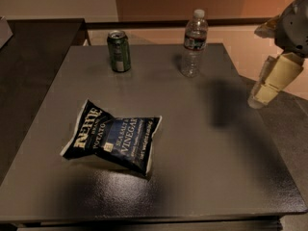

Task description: Pick water bottle

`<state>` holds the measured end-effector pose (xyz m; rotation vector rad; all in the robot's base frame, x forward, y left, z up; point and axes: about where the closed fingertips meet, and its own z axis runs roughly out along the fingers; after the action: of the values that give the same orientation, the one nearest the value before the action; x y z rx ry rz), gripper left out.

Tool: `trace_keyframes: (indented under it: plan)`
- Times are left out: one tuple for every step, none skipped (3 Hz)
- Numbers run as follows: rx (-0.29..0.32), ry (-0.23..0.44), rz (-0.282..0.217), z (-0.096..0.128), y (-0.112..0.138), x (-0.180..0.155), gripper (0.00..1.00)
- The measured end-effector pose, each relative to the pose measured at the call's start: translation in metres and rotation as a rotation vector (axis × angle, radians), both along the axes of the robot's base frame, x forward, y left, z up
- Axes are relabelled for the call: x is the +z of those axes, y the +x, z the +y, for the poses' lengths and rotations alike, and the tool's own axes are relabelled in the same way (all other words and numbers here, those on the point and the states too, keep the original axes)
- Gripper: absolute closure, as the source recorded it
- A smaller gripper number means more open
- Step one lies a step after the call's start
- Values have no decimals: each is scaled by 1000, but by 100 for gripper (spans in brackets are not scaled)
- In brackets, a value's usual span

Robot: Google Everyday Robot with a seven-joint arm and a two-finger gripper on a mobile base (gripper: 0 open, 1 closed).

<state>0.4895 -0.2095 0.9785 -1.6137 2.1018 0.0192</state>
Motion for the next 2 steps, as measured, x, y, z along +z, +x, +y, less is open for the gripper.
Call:
trace_keyframes:
  plan:
    - [-38, 70, -70, 4, 28, -3, 0]
    - [-95, 151, -129, 6, 66, -6, 0]
